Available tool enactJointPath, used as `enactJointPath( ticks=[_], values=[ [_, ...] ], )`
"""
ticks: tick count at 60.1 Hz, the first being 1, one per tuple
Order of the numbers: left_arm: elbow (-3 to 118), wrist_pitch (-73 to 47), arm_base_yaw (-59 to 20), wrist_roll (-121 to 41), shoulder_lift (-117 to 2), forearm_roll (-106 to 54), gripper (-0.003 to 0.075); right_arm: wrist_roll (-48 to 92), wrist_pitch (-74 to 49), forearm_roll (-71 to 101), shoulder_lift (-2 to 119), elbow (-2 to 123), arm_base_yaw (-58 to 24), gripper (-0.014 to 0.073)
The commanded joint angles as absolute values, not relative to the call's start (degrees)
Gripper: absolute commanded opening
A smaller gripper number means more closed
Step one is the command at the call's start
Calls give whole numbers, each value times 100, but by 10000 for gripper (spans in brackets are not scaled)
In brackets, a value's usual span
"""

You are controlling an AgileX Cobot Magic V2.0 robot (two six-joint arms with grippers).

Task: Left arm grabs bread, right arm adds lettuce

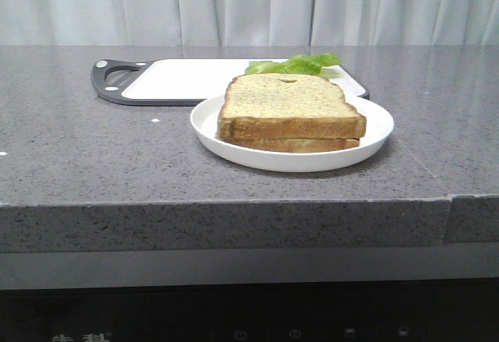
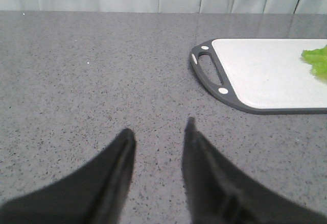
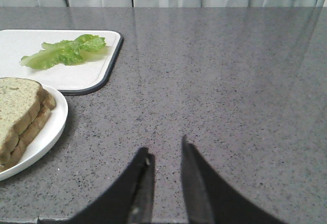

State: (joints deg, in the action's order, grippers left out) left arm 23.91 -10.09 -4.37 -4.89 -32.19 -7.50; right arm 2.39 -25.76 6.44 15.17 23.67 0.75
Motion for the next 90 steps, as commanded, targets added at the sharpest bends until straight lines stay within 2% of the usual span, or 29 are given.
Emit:
enactJointPath(
  ticks=[1, 5, 12, 22, 34, 45, 59, 74, 76, 81, 90],
  values=[
    [2615, -249, -417, -437, -3311, -1008, 552, 284, -2100, 602, 1617, 2574, 111, 366],
    [2655, -142, -427, -437, -3383, -1787, 614, 284, -2101, 602, 1617, 2574, 111, 430],
    [3281, -1427, -673, -453, -3784, -2021, 595, 284, -2106, 602, 1617, 2574, 111, 431],
    [4508, -2572, -1621, -453, -5139, -2152, 568, 284, -2084, 602, 1617, 2574, 111, 431],
    [5757, -2640, -2804, -453, -6903, -2305, 547, 284, -2090, 602, 1617, 2562, 111, 431],
    [6708, -2653, -3518, -453, -8250, -2305, 547, 284, -2084, 597, 1617, 2551, 111, 431],
    [7379, -2922, -3686, -453, -9369, -2305, 547, 284, -2090, 597, 1617, 2545, 111, 431],
    [7418, -2953, -3694, -453, -9646, -2305, 541, 284, -2080, 592, 1617, 2545, 111, 431],
    [7418, -2952, -3694, -453, -9646, -2305, 525, 284, -2080, 592, 1617, 2545, 111, 431],
    [7418, -2964, -3694, -453, -9646, -2305, 422, 284, -2080, 592, 1617, 2545, 111, 431],
    [7418, -3079, -3660, -453, -9646, -2282, 139, 284, -2069, 592, 1617, 2545, 111, 431]
  ],
)
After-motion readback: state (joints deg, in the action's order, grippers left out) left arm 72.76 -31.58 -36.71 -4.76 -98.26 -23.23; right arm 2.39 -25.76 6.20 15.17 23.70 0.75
